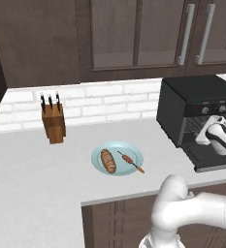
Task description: Pick up the kebab skewer and baguette bread, and place them inside the toaster oven. Close the toaster oven door and start by setting the timer.
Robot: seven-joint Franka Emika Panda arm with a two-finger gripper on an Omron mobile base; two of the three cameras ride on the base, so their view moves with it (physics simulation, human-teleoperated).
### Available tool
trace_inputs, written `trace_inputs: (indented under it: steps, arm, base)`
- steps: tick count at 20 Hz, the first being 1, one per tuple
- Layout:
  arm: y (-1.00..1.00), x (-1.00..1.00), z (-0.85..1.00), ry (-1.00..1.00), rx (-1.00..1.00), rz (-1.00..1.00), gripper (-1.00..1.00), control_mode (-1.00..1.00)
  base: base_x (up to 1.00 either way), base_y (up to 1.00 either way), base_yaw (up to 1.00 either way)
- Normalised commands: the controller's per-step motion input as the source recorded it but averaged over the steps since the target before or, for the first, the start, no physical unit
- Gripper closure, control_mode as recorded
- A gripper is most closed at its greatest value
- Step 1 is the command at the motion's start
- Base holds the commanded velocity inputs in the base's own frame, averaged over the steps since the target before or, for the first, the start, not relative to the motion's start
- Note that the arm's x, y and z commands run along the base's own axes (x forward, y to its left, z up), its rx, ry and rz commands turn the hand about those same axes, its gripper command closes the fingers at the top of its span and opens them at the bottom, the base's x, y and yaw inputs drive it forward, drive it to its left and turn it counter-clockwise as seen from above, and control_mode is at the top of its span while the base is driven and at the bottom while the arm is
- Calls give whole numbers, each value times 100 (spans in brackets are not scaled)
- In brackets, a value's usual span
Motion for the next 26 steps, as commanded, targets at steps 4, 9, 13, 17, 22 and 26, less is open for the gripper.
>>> trace_inputs:
  steps: [4,9,13,17,22,26]
  arm:
    - [0,31,-1,0,1,-5,100,-100]
    - [0,28,0,-3,3,-5,100,-100]
    - [0,2,0,-5,6,-6,100,-100]
    - [-9,-11,17,0,10,-3,100,-100]
    - [-1,-40,27,2,11,0,100,-100]
    - [-8,-52,29,5,11,0,100,-100]
  base:
    - [0,0,0]
    - [0,0,0]
    - [0,0,0]
    - [0,0,0]
    - [0,0,0]
    - [0,0,0]
